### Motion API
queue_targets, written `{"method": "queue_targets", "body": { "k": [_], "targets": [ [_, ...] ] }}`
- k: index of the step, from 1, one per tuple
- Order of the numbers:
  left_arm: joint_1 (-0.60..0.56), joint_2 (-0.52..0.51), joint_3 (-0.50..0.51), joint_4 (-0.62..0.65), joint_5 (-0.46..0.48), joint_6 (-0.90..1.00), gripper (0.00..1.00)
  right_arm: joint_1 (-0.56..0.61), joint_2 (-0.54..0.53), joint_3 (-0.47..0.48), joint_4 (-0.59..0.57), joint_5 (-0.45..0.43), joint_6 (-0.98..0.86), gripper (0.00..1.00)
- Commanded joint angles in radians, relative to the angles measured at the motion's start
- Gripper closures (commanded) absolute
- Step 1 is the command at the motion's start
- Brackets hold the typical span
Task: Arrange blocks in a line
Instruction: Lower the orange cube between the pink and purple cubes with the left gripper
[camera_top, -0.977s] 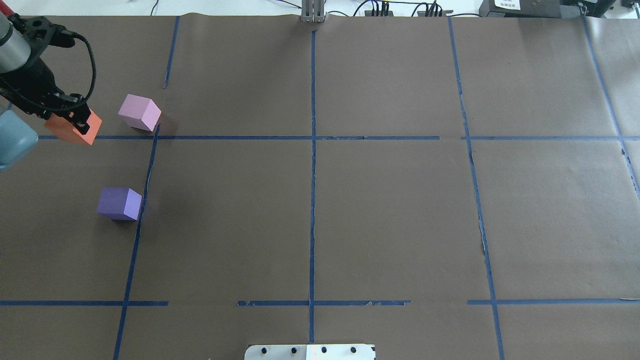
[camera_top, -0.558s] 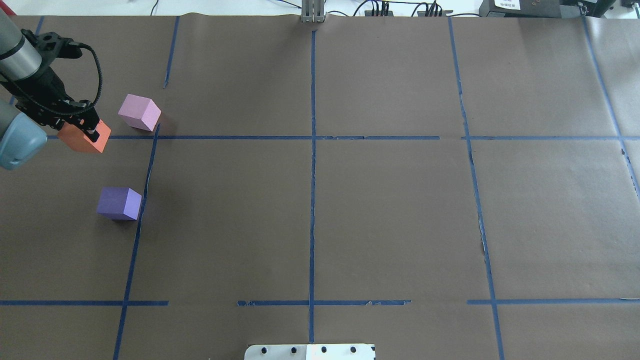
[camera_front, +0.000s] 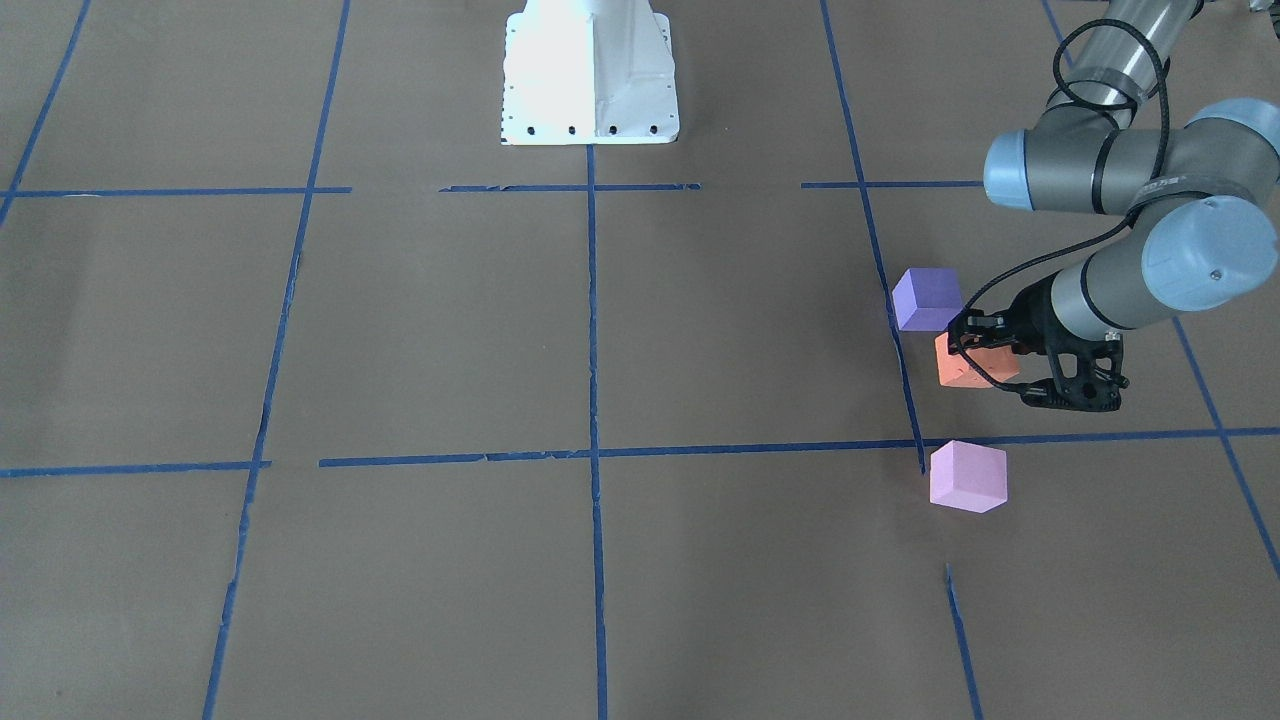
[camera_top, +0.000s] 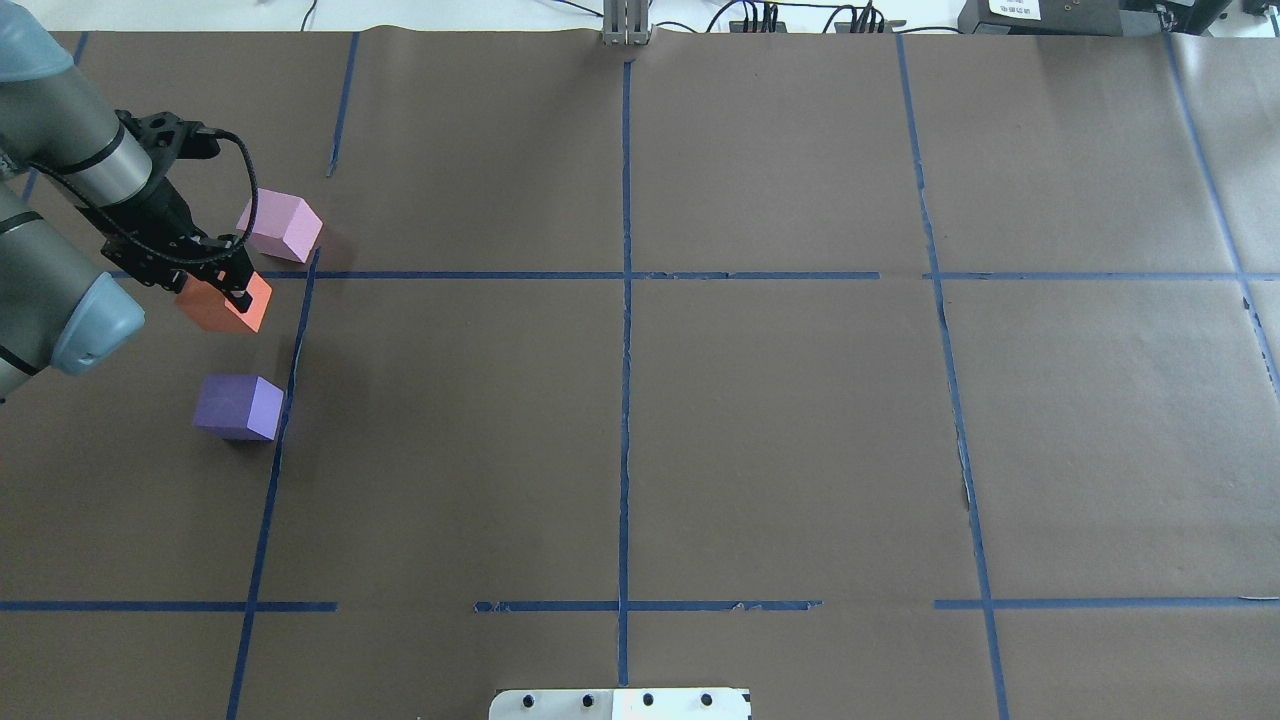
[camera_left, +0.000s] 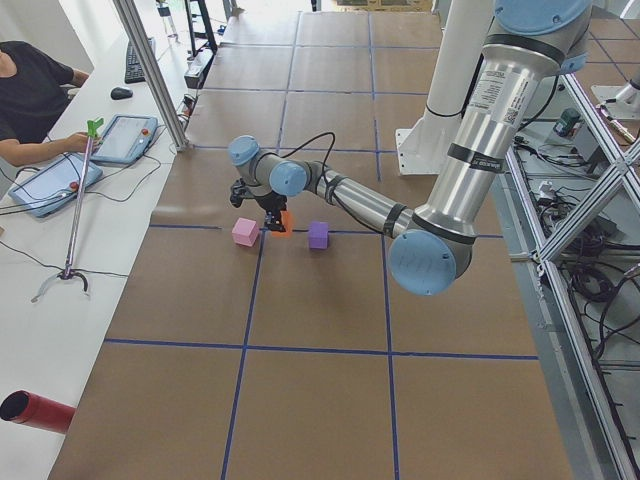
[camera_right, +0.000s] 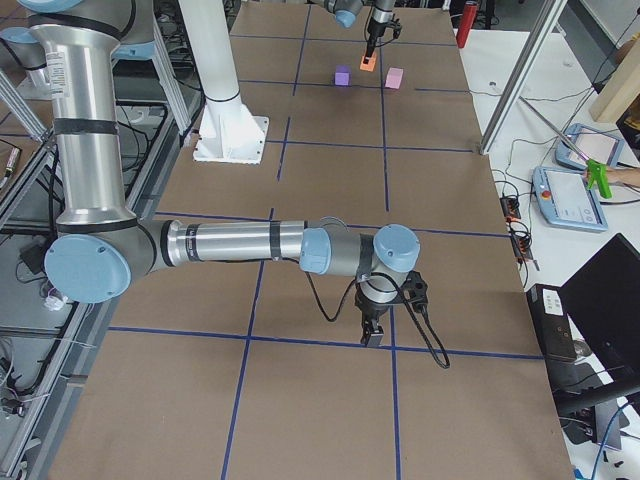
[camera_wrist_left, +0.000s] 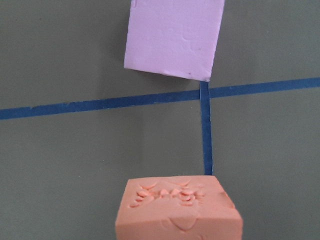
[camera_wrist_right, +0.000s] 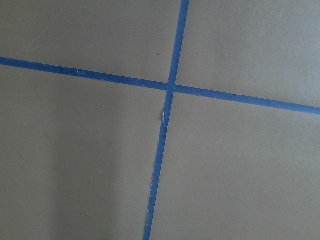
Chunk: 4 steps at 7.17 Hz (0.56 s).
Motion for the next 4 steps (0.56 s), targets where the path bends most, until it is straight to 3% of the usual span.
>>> {"method": "queue_targets", "body": {
  "k": [1,4],
  "targets": [
    [0.021,-0.010,0.052,-0.057,0.003,-0.018,1.00,0.000,0.000,-0.001,0.000,0.000,0.001,0.00],
    [0.029,-0.011,0.090,-0.107,0.007,-0.030,1.00,0.000,0.000,-0.001,0.000,0.000,0.001,0.00]
  ]
}}
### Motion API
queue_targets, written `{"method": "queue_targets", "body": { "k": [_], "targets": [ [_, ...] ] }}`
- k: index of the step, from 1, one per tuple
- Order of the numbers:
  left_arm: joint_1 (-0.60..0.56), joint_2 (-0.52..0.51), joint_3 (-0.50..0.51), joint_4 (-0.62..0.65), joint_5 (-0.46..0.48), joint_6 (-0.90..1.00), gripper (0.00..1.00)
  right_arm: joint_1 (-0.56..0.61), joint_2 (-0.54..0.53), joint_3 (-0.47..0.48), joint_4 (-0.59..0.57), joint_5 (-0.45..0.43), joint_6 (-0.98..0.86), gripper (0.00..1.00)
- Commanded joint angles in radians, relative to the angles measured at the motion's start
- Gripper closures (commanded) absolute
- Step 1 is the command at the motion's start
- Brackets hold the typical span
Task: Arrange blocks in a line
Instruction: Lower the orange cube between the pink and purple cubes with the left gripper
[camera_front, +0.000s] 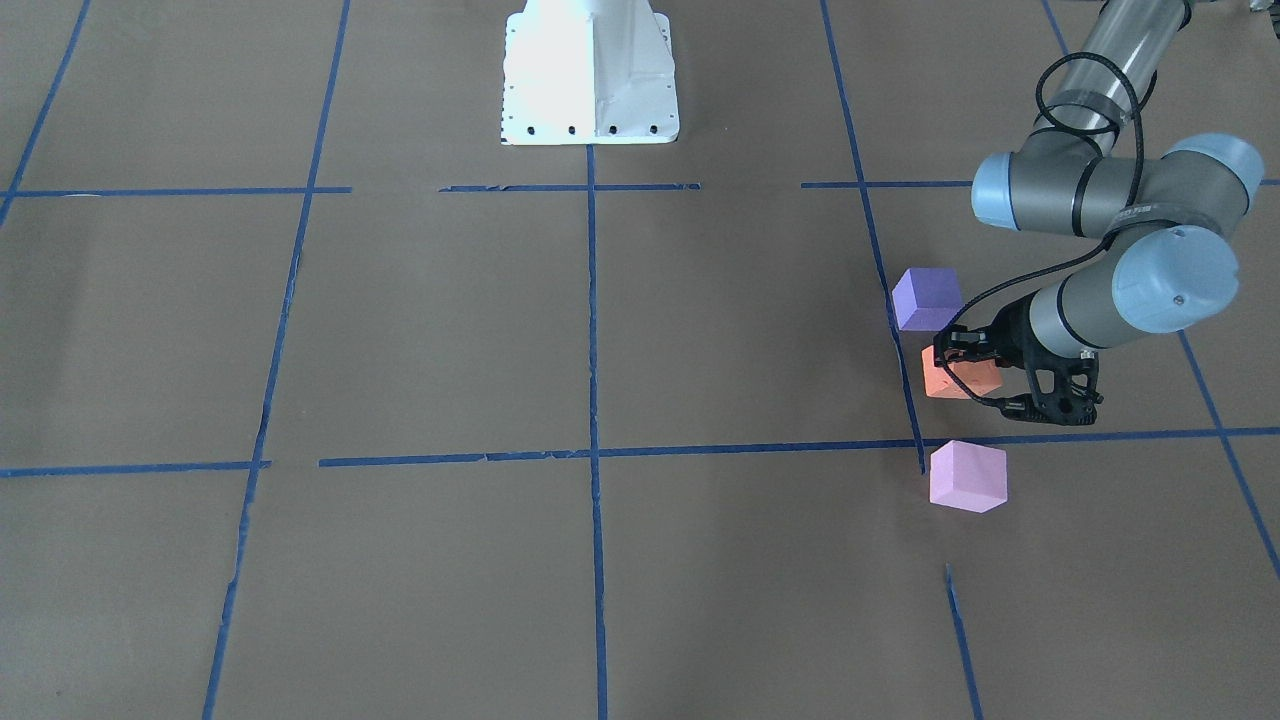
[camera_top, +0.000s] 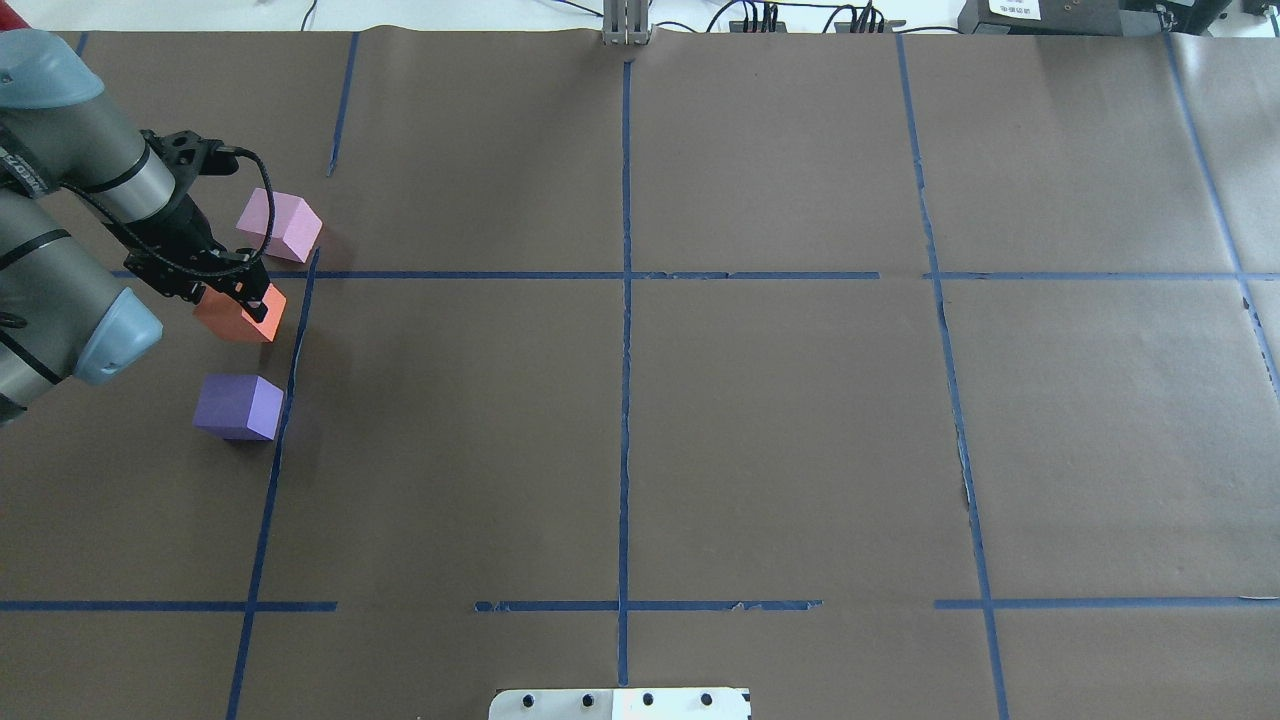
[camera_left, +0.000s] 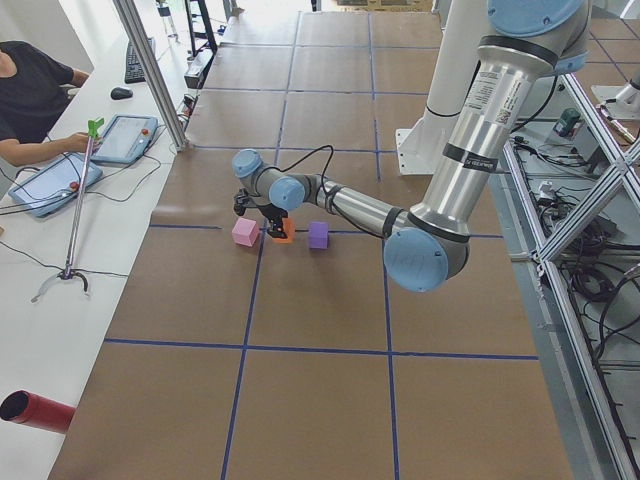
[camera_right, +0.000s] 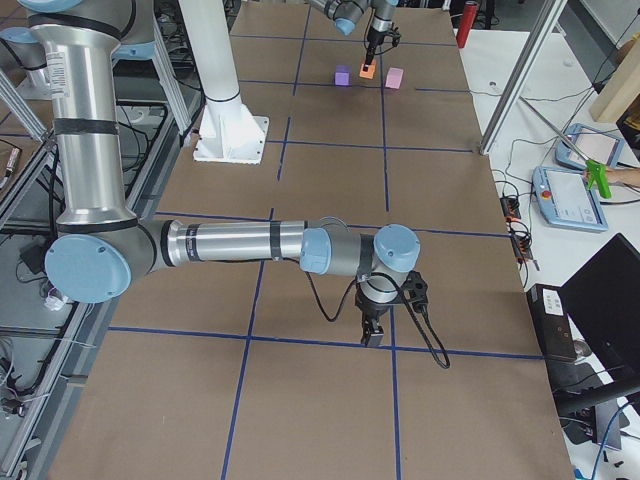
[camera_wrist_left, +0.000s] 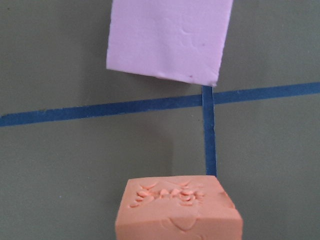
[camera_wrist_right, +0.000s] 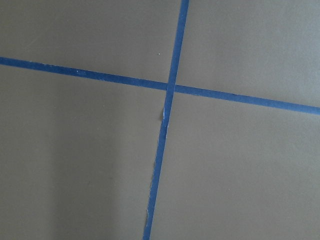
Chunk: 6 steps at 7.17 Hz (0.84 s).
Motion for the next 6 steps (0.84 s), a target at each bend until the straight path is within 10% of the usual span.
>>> {"method": "queue_targets", "body": {
  "k": [1,4,6],
  "targets": [
    [0.008,-0.001,0.025,-0.030,0.003,-0.003,1.00,0.000,0.000,0.000,0.000,0.000,0.001,0.00],
    [0.012,-0.002,0.040,-0.053,0.004,-0.011,1.00,0.000,0.000,0.000,0.000,0.000,-0.001,0.00],
    [0.014,-0.002,0.039,-0.055,0.003,-0.025,0.02,0.000,0.000,0.001,0.000,0.000,0.001,0.00]
  ]
}}
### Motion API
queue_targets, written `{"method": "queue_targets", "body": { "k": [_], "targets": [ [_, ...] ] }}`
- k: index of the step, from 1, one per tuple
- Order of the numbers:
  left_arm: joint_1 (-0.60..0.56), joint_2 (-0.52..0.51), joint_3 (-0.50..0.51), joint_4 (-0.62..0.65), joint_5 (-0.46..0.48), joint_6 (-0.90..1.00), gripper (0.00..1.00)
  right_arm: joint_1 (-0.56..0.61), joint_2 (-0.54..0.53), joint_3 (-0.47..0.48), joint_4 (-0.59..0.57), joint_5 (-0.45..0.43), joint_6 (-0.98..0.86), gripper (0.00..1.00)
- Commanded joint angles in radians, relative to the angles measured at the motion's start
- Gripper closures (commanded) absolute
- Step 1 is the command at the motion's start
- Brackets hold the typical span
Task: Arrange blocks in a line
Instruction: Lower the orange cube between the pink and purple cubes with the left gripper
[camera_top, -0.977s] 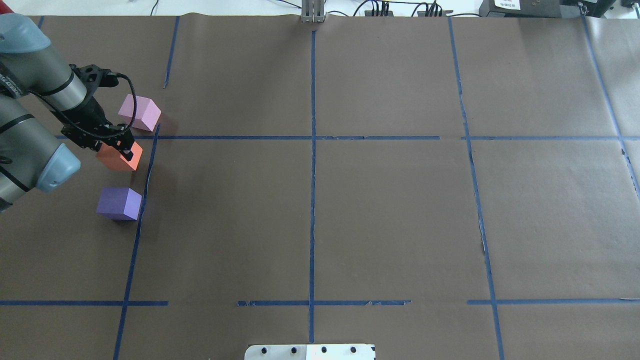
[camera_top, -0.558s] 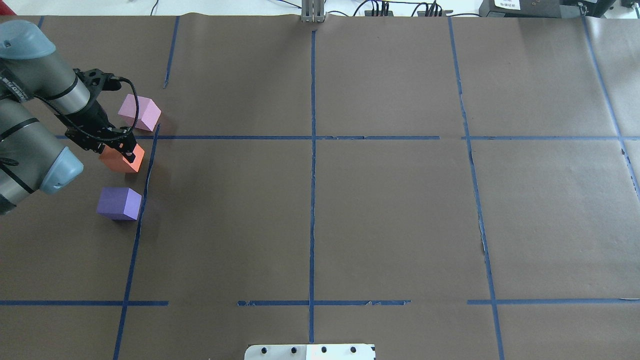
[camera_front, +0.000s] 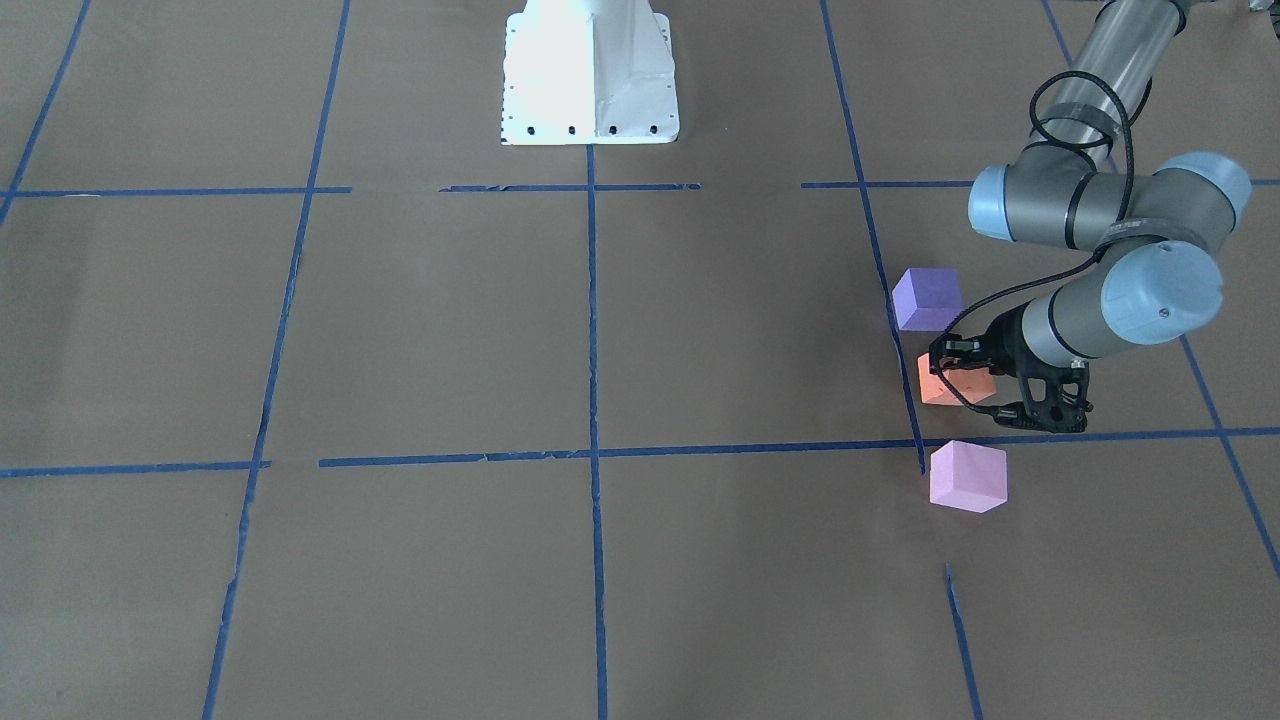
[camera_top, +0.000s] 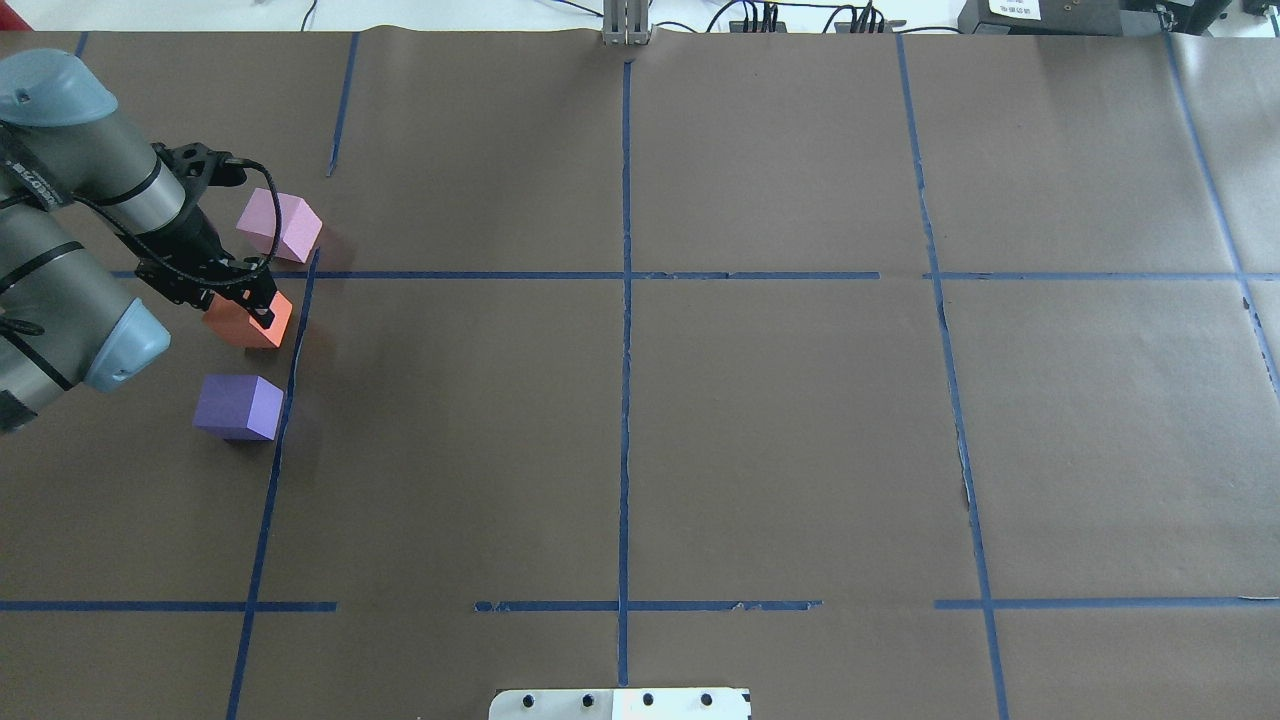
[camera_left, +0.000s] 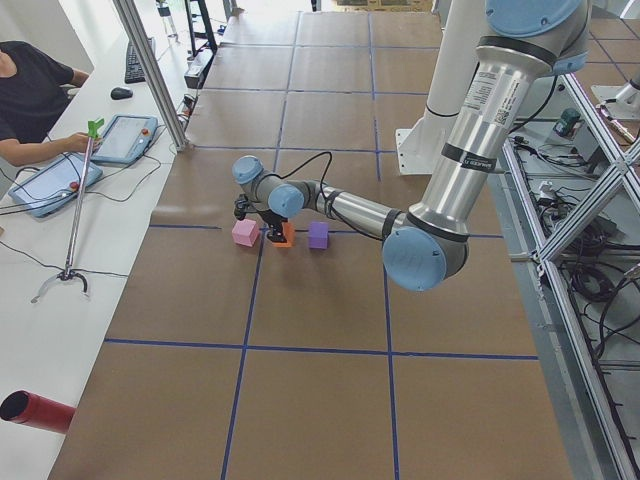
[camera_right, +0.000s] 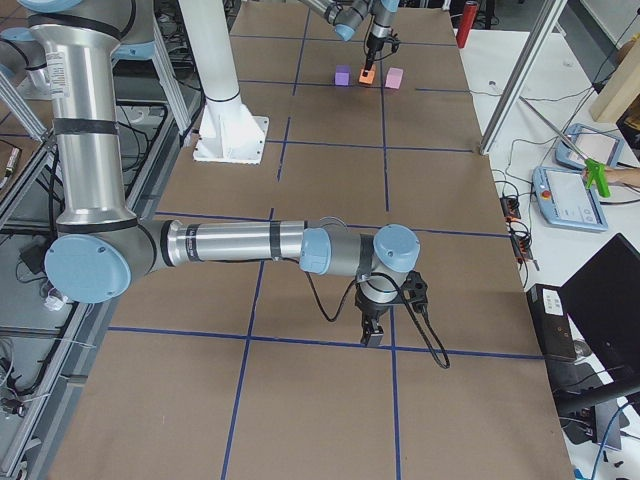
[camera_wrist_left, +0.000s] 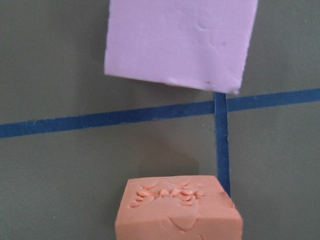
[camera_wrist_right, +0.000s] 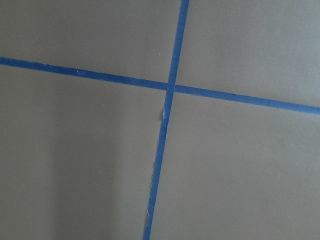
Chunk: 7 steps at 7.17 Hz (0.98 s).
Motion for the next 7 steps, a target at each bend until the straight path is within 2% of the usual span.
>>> {"method": "queue_targets", "body": {
  "k": [1,5,7],
  "targets": [
    [0.001,0.000,-0.001,-0.002,-0.001,-0.005,0.01,0.000,0.000,0.000,0.000,0.000,0.001,0.00],
    [-0.007,0.002,-0.015,0.000,-0.001,0.002,0.01,0.000,0.000,0.000,0.000,0.000,0.001,0.00],
    [-0.100,0.006,-0.045,0.007,0.004,0.022,0.01,0.000,0.000,0.000,0.000,0.000,0.001,0.00]
  ]
}}
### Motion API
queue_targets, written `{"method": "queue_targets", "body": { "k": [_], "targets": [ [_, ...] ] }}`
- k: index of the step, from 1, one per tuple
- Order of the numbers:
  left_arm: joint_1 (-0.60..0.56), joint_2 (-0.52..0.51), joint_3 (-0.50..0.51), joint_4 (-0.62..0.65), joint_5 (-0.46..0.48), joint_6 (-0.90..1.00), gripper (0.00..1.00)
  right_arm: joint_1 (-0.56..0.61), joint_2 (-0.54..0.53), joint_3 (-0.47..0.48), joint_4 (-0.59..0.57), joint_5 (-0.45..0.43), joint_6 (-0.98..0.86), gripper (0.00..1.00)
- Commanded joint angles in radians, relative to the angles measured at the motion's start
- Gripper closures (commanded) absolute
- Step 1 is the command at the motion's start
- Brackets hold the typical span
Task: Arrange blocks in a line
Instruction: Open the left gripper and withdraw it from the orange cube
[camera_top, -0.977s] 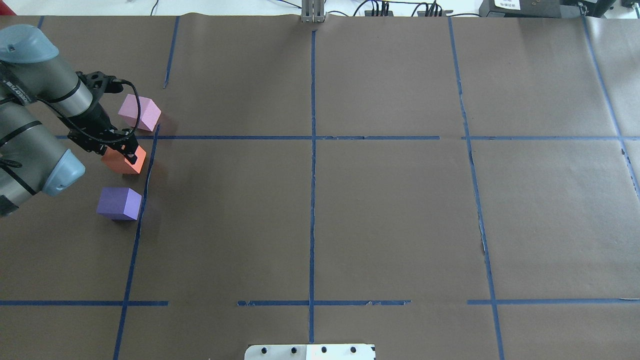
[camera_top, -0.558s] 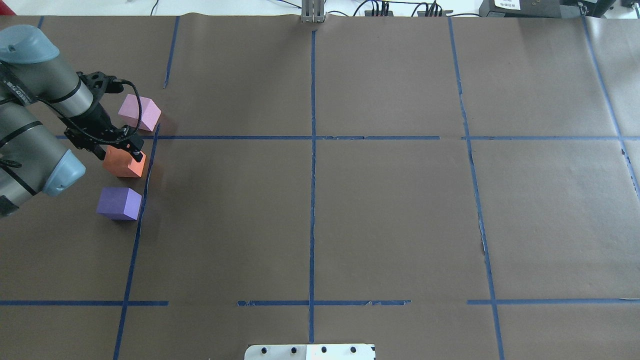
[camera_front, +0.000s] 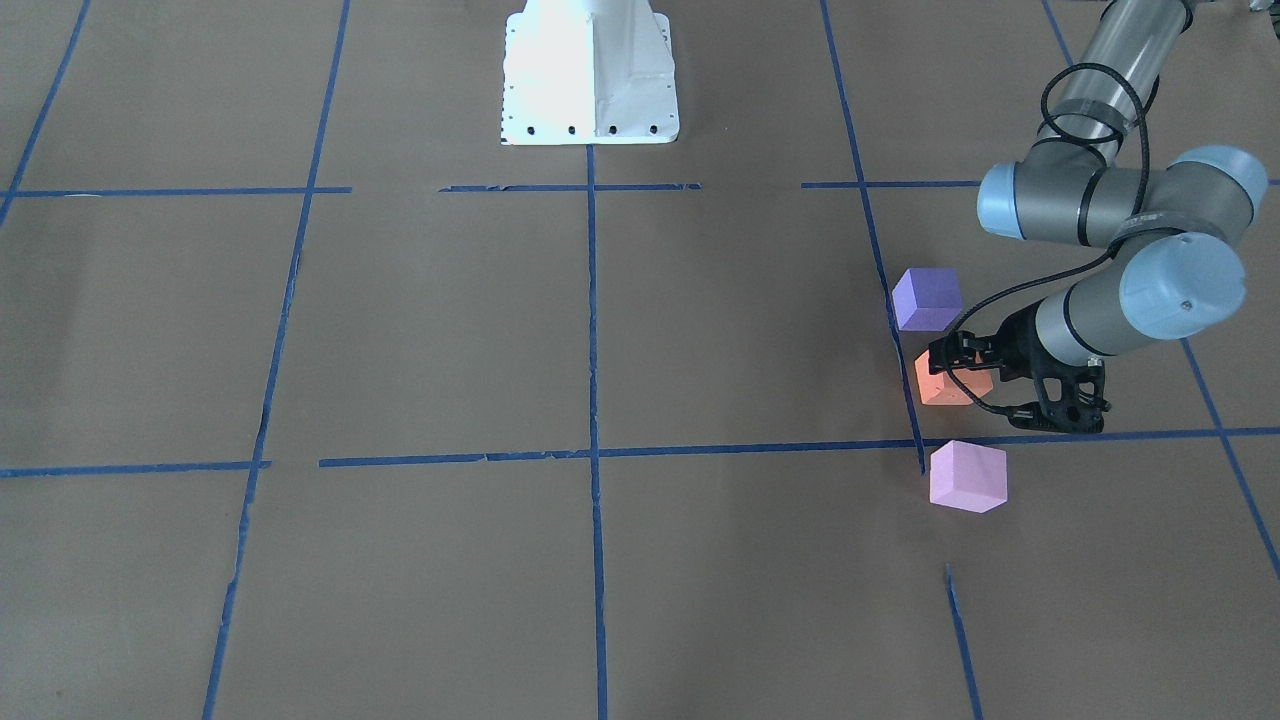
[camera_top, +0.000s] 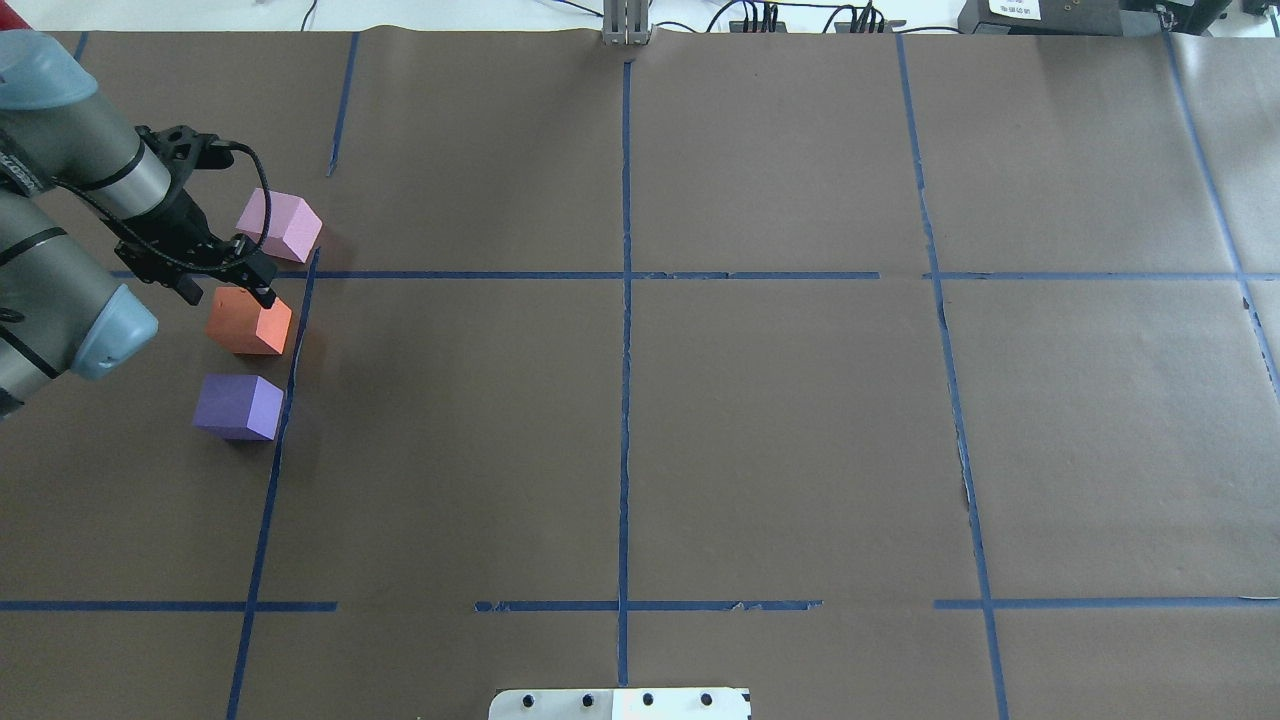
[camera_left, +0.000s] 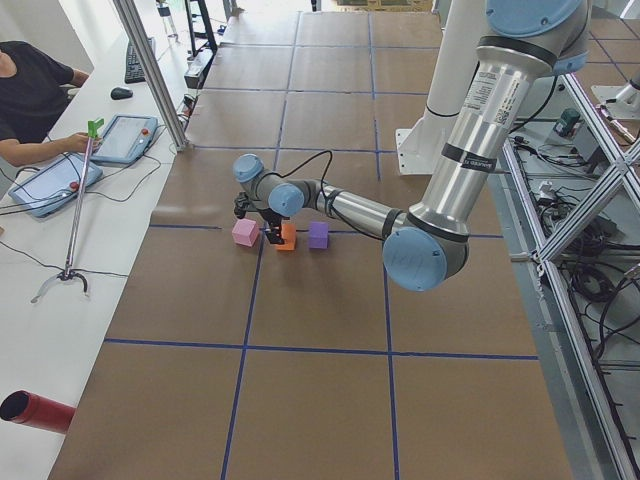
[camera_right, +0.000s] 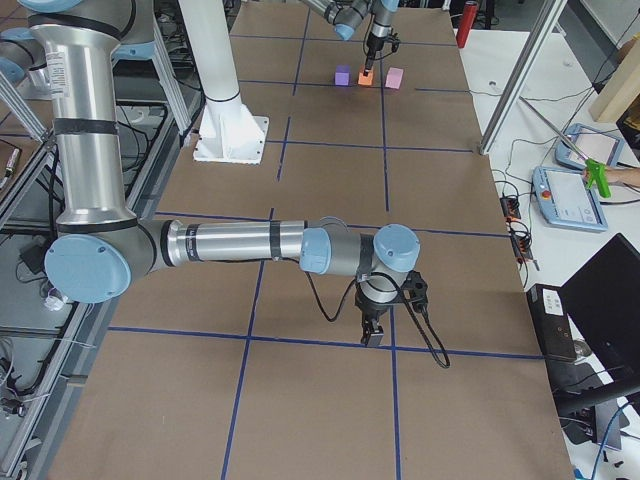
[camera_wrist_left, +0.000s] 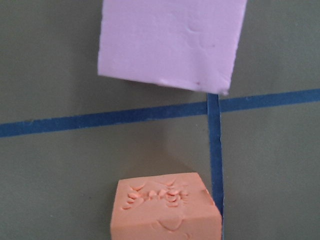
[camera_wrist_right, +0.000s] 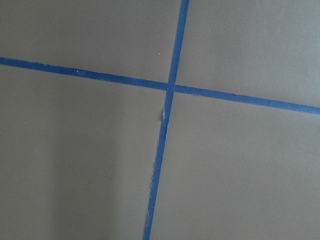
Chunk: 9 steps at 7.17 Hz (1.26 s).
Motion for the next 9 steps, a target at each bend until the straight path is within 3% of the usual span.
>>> {"method": "queue_targets", "body": {
  "k": [1,3,5,9],
  "targets": [
    [-0.103,0.011,-0.061,0.024,0.002,0.044,0.01,0.000,0.000,0.000,0.000,0.000,0.001,0.00],
    [-0.186,0.061,-0.160,0.169,0.002,0.176,0.00,0.000,0.000,0.001,0.000,0.000,0.001,0.00],
    [-0.342,0.115,-0.159,0.316,0.003,0.505,0.00,0.000,0.000,0.000,0.000,0.000,0.001,0.00],
    [-0.580,0.372,-0.154,0.312,0.058,0.913,0.00,0.000,0.000,0.000,0.000,0.000,-0.001,0.00]
  ]
}}
